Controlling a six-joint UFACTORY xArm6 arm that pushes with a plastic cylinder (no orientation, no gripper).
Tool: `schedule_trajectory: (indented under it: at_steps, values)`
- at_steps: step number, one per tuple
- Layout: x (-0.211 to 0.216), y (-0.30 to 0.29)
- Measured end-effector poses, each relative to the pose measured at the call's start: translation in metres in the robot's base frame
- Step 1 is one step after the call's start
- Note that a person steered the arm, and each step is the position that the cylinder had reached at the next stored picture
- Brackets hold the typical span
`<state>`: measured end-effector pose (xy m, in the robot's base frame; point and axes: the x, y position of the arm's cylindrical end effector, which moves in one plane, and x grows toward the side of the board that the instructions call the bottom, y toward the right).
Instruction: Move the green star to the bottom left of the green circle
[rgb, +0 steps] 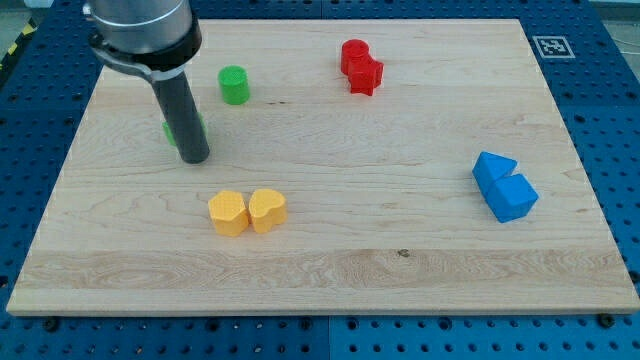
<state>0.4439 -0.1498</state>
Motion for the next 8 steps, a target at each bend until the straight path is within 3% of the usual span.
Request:
schedule_trajectory:
  at_steps: [1,2,3,4,6,7,8]
  values:
    - [-0.007,0.0]
    - [0.012,-0.014]
    - [0.012,-0.054]
    - [-0.023,-0.065]
    - [-0.021,-0.034]
    - [0.008,-0.027]
    - [-0.019,-0.014]
